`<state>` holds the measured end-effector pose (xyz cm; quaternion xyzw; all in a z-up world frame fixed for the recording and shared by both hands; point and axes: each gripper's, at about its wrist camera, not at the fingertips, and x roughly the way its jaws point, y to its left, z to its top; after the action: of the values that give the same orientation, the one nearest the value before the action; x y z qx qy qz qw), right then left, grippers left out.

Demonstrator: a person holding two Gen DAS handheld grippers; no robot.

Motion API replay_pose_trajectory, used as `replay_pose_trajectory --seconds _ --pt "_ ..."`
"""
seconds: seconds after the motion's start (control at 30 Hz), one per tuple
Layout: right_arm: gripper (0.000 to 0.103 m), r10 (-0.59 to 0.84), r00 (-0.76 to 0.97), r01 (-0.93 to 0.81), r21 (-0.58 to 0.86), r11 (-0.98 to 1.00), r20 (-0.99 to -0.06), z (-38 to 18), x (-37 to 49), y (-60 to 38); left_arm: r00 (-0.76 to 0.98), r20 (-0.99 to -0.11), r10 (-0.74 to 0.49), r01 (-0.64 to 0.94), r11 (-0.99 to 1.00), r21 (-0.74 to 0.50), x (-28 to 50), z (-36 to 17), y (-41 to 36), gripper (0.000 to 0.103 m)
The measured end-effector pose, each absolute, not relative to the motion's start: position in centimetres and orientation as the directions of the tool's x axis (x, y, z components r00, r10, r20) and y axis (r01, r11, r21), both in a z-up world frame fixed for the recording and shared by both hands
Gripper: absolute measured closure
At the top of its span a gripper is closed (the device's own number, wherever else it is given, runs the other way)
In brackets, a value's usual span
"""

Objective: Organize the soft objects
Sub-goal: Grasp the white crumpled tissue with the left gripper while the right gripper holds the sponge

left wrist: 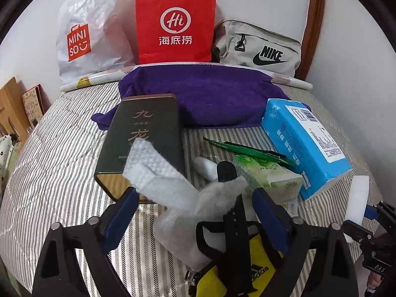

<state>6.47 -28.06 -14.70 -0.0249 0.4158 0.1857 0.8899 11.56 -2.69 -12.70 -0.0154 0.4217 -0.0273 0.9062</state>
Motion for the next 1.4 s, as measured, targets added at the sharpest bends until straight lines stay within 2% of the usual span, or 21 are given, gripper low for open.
replay_pose_trajectory --seconds 0.03,0.17,0.2,0.3,0.37,0.43,0.7,1.07,1.17,1.27,1.4 --pt "0.053 0.305 0.585 -0.34 0.114 0.933 -0.752 -14.9 6.6 -28.4 0.642 -0.764 -0.058 0.033 0.998 -0.048 11.7 -12.7 -2.7 0.021" --pt "0.053 0.297 0.585 -0.317 0.125 0.94 -0.755 -15.5 6.9 -29.0 0.642 -0.765 -0.051 0.032 0.999 -0.04 11.8 -13.0 -2.8 0.033" --pt "0.053 0.298 0.584 -0.312 0.13 0.941 -0.755 -15.6 7.1 -29.0 0.642 -0.765 -0.049 0.032 0.999 -0.038 11.7 -13.0 -2.8 0.04" --pt "0.053 0.302 0.586 -0.303 0.142 0.942 -0.752 -15.6 7.2 -29.1 0.641 -0.763 -0.086 0.043 0.996 -0.077 11.4 -12.8 -2.4 0.052" --pt "0.053 0.301 0.588 -0.302 0.142 0.943 -0.751 -15.6 7.3 -29.0 0.644 -0.758 -0.104 0.044 0.994 -0.099 11.1 -12.6 -2.2 0.055" --pt "0.053 0.298 0.59 -0.3 0.139 0.944 -0.751 -15.6 7.3 -28.9 0.65 -0.751 -0.113 0.051 0.993 -0.106 10.8 -12.4 -2.1 0.065" --pt "0.053 0.305 0.6 -0.315 0.132 0.94 -0.74 -14.6 6.8 -28.3 0.646 -0.745 -0.168 0.065 0.984 -0.166 9.8 -11.8 -1.1 0.078" --pt "0.053 0.31 0.602 -0.33 0.124 0.936 -0.736 -13.9 6.1 -27.7 0.596 -0.789 -0.151 0.079 0.988 -0.129 8.1 -13.4 -1.2 0.08" --pt "0.053 0.309 0.601 -0.334 0.119 0.935 -0.737 -13.9 5.9 -27.6 0.594 -0.792 -0.142 0.077 0.99 -0.12 7.8 -13.6 -1.2 0.077" --pt "0.053 0.312 0.602 -0.338 0.12 0.934 -0.735 -13.7 5.8 -27.5 0.577 -0.81 -0.107 0.052 0.994 -0.094 7.9 -14.0 -0.9 0.057" --pt "0.053 0.31 0.6 -0.343 0.113 0.933 -0.738 -13.8 5.7 -27.4 0.6 -0.791 -0.117 0.052 0.993 -0.108 7.4 -14.0 -0.3 0.057"
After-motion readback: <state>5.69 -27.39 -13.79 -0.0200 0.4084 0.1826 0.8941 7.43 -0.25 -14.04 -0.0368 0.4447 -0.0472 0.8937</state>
